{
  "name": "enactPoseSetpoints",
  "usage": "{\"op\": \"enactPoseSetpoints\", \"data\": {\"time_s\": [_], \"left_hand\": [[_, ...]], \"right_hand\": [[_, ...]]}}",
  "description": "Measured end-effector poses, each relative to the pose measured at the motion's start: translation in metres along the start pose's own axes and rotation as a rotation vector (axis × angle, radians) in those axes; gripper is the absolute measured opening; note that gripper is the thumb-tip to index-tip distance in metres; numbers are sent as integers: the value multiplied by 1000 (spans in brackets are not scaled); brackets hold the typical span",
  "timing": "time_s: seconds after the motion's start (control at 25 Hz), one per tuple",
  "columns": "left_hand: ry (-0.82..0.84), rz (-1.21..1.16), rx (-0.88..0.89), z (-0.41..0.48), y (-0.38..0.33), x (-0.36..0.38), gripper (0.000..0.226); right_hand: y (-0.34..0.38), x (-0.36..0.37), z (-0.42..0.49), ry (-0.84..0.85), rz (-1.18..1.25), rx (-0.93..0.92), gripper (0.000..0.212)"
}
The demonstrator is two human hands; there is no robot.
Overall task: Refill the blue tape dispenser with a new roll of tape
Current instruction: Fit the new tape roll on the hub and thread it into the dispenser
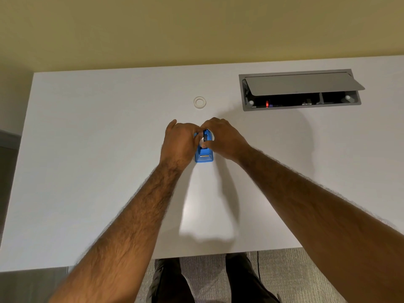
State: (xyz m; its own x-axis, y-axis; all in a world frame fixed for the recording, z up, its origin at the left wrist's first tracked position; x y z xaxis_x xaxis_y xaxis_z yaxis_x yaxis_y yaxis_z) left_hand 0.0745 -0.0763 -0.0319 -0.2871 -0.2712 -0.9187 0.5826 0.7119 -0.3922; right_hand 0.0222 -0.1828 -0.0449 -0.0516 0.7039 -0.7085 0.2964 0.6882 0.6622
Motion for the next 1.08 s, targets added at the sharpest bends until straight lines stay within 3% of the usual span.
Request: {"op": "enactPoseSetpoints", "data": {"time_s": [0.56, 0.84, 0.96, 1.08], "left_hand": [[-104, 142, 134, -36, -4, 4, 34], [-112, 8, 24, -28, -3, -4, 24], [-69, -93, -62, -19, 2, -2, 15], [1, -148, -140, -9, 7, 5, 11]], "right_hand": [[0, 1, 1, 51, 41, 27, 19], [5, 3, 3, 59, -21, -4, 24], [0, 4, 1, -5, -9, 15, 36], [0, 4, 1, -17, -16, 22, 36]]}}
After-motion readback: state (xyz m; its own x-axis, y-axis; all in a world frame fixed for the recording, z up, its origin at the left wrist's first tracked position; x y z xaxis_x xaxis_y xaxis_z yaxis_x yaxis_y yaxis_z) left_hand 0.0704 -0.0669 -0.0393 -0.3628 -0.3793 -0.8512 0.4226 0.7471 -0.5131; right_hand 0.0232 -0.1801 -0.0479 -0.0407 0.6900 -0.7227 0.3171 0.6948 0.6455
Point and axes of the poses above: each hand's wrist, its own z-axis towards the middle knuckle, its own x-axis out of the palm, y = z × x, the point moved 8 cm from there along z, towards the middle knuckle, and after that the axes turned 8 degrees about z, right-handed, at the moved point
